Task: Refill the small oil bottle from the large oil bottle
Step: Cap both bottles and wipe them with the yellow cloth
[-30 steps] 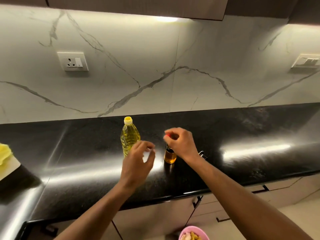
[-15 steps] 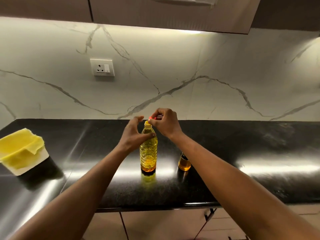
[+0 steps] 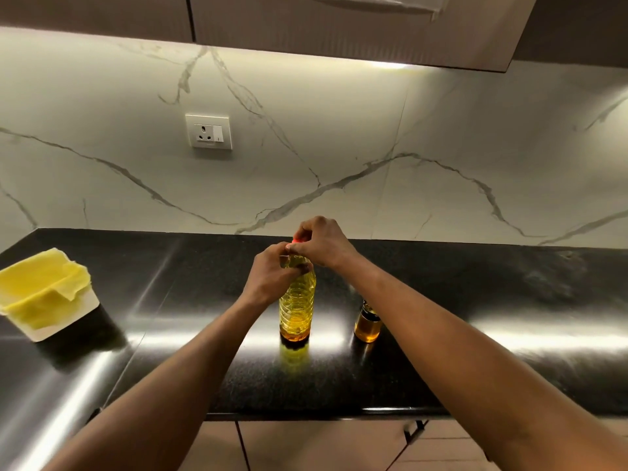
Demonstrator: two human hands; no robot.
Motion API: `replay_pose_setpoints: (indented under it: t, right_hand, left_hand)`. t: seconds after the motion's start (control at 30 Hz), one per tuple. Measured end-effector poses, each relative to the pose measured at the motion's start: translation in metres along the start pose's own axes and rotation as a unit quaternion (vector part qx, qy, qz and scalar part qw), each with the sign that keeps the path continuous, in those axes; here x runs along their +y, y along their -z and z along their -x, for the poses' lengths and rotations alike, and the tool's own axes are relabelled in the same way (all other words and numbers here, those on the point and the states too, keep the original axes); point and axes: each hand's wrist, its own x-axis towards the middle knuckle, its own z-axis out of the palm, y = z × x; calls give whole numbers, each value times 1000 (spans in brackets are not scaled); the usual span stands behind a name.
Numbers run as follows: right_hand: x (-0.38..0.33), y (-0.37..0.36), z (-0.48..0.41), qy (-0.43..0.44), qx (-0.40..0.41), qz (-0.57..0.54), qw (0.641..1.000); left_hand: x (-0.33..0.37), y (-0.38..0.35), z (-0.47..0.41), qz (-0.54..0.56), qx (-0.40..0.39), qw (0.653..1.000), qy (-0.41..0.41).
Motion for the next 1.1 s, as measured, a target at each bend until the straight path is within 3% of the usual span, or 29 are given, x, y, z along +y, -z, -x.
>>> replay_pose_setpoints:
  t: [0.37,0.57,0.77,0.93,1.1]
  right_hand:
    - [0,-8,0,0,30,5,1000]
    - [10,2,17,-10,92,-10,996]
    - [49,29,43,-46,162,-77,983]
    - [102,48,80,-139,177,-119,967]
    - [163,53,129,-277,218,-178,919]
  left_hand:
    - [-5,3,-2,0,20,1000,17]
    - [0,6,-4,-38,52,997,-43]
    - [40,-23,2,-177,156,957,-169]
    - [61,-79,24,-188,50,947,-257]
    - [51,-138,45,-227,-59,938,-257]
